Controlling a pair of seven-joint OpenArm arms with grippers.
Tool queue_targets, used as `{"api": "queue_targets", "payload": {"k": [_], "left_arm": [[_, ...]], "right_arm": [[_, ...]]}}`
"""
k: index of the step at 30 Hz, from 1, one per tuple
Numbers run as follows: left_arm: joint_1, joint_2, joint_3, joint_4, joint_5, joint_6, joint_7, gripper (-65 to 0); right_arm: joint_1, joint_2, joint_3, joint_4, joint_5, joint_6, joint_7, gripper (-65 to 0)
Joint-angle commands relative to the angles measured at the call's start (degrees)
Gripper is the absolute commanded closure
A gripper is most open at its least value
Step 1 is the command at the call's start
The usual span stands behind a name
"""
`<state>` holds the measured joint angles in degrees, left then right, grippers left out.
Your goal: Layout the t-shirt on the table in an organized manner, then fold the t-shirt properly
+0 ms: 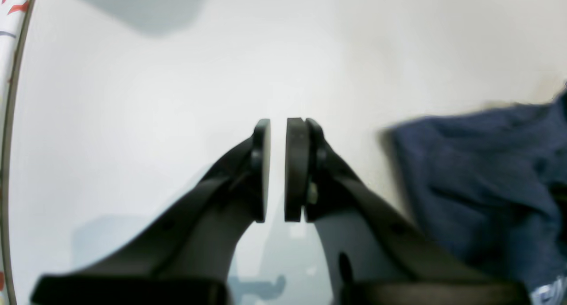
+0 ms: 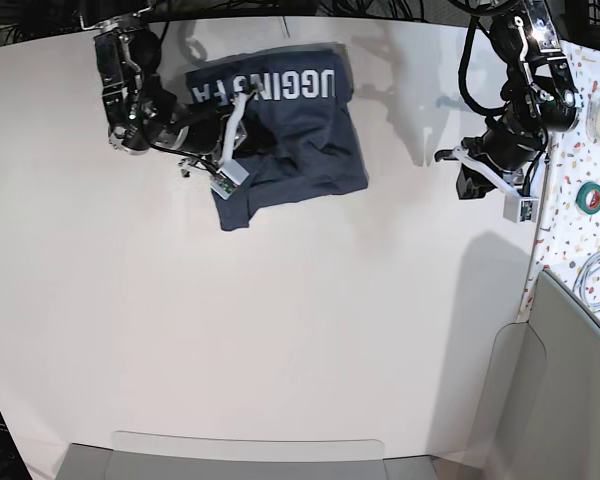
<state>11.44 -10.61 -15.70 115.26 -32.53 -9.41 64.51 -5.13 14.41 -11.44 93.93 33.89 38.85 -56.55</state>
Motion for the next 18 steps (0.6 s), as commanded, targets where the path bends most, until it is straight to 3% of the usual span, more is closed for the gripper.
{"api": "queue_targets", "payload": {"k": [1,6,10,13,18], "left_arm": [[-0.4,-0.5,-0.2,1.0,-0.6,-0.1,-0.8,-6.5],[-0.3,-0.4,-0.3,1.0,-0.7,-0.1,-0.7,-6.5],[-0.3,-0.2,0.1,1.0,-0.7,-0.1,-0.7,-6.5],[-0.3,0.1,0.2,1.0,-0.8,-0.1,-0.6,-6.5],[-0.3,0.7,0.2,1.0,-0.8,-0.1,-0.4,-6.5]], "right_arm": [[0.0,3.6,0.5,0.0,-4.5,-0.7,-3.6,0.0],[-1.1,16.3,0.6,-0.3,-4.5,-0.7,-3.6,0.0],[-1.3,23.7,0.7,-0.5,-8.5,-0.7,-3.6,0.0],[-1.3,26.2,0.7,-2.7,-15.6,-0.7,-3.6,0.0],[-1.1,26.6,0.7,-9.0,-29.4,-0.3,-3.4,0.0]]}}
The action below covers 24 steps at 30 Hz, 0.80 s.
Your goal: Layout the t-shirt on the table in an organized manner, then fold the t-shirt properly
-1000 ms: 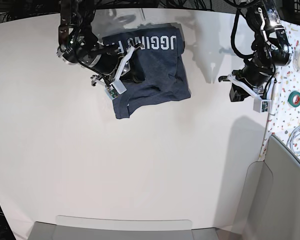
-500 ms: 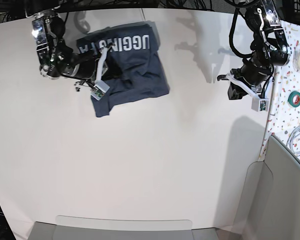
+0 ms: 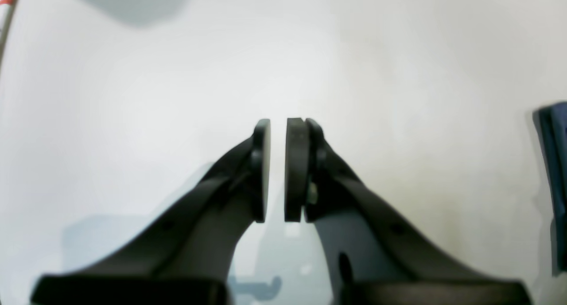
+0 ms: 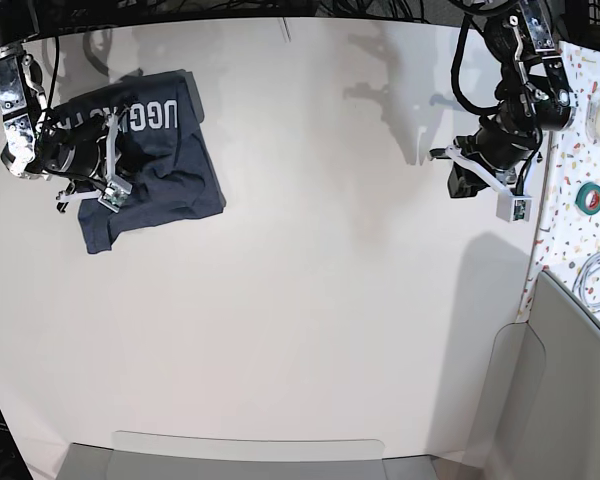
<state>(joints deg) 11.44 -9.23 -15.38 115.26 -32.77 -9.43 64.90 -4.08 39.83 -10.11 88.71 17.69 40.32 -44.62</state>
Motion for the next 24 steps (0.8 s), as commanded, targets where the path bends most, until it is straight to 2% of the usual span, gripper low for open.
{"api": "queue_targets", "payload": {"k": [1,4,9,14,20,24], "left_arm": [[-0.2,-0.7,-0.1,1.0,-0.6,-0.1,-0.7,-6.5],[0.5,-0.7,-0.1,1.2,-0.6,-0.1,-0.7,-6.5],[0.5,-0.6,-0.1,1.2,-0.7,-0.1,-0.7,-6.5],[0.5,-0.6,-0.1,1.2,-0.7,-0.1,-0.7,-6.5],[0.5,-0.6,2.1,1.2,-0.7,-0.1,-1.0,-6.4],[0.5,0.4,2.3,1.2,-0.7,-0.1,-1.0,-6.4]], "right_arm": [[-2.2,1.2,-0.7,-4.4,-15.0,-1.8,-15.3,0.0],[-2.4,1.2,-0.1,-6.2,-18.5,-1.8,-15.3,0.0],[-5.7,1.2,7.8,-8.2,-23.6,-1.8,-15.3,0.0],[-8.9,1.2,12.9,-7.9,-28.3,-1.7,-15.2,0.0],[-9.0,1.2,13.2,-7.9,-29.3,-1.7,-15.0,0.0],[-7.4,0.8,12.3,-8.1,-30.6,-1.7,-12.0,0.0]]}}
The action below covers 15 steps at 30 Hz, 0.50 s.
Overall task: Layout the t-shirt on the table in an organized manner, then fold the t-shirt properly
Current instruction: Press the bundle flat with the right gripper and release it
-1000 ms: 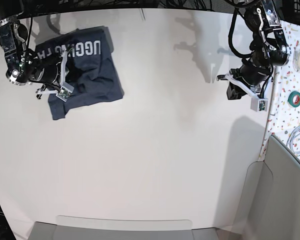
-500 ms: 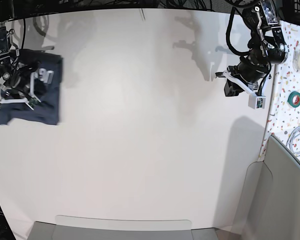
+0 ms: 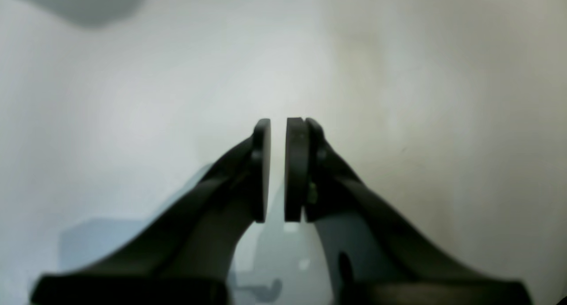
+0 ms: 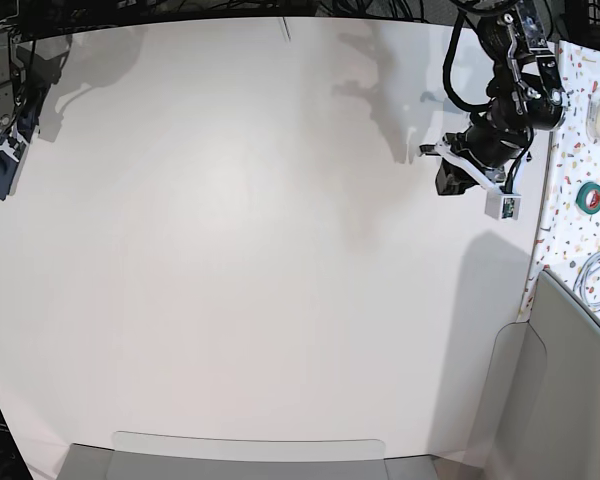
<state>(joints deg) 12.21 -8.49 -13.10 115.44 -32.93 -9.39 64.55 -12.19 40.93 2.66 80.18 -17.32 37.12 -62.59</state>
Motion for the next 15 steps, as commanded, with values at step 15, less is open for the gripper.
{"api": "queue_targets", "payload": {"k": [15], "left_arm": [[1.3,1.5,-0.2,1.0,-0.4,-0.2,-0.3,-6.4]], "right_arm": [[8.9,-4.2,-20.2,0.4,-21.2,1.2,14.6,0.0]]}}
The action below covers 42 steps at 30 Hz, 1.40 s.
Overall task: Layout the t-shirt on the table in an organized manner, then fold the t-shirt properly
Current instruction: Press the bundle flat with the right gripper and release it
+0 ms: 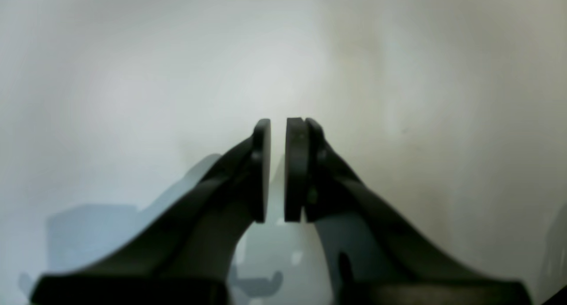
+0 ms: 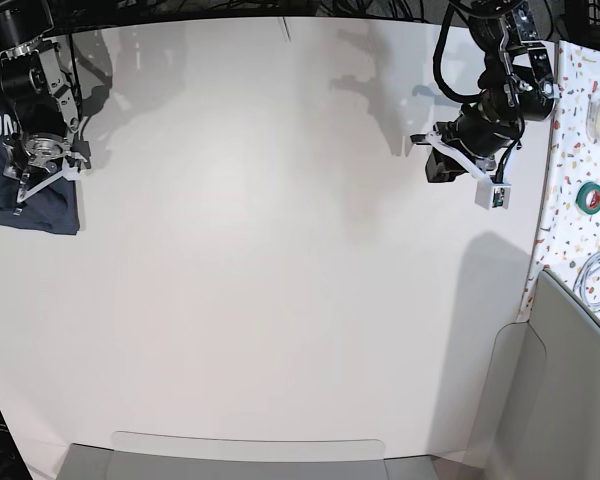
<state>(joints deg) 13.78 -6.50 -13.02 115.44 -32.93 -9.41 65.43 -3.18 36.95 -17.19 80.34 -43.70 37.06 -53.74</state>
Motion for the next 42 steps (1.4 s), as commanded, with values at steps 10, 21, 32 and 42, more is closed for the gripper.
{"api": "queue_targets", "payload": {"k": [10,21,32,42], "left_arm": [[1.1,-0.1,0.0,1.0,-0.4,-0.1,-1.2,-6.4],[0.9,-0.1,0.0,1.0,-0.4,-0.1,-1.2,-6.4],[1.0,-0.1,0.0,1.0,-0.4,-0.1,-1.1,-6.4],[1.0,-0.4,0.0,2.2,-0.4,-0.1,-5.3,-2.8]], "right_arm": [[-0.1,3.0,-2.3,0.6,1.6,1.2,7.1,0.0],[0.1,5.0,3.3,8.5,1.9,1.2,7.9,0.0],[0.0,6.6,13.7,18.4,3.7,1.5,7.8,0.0],[-1.3,-17.9,39.9,37.2,20.5,1.5,11.0,0.0]]}}
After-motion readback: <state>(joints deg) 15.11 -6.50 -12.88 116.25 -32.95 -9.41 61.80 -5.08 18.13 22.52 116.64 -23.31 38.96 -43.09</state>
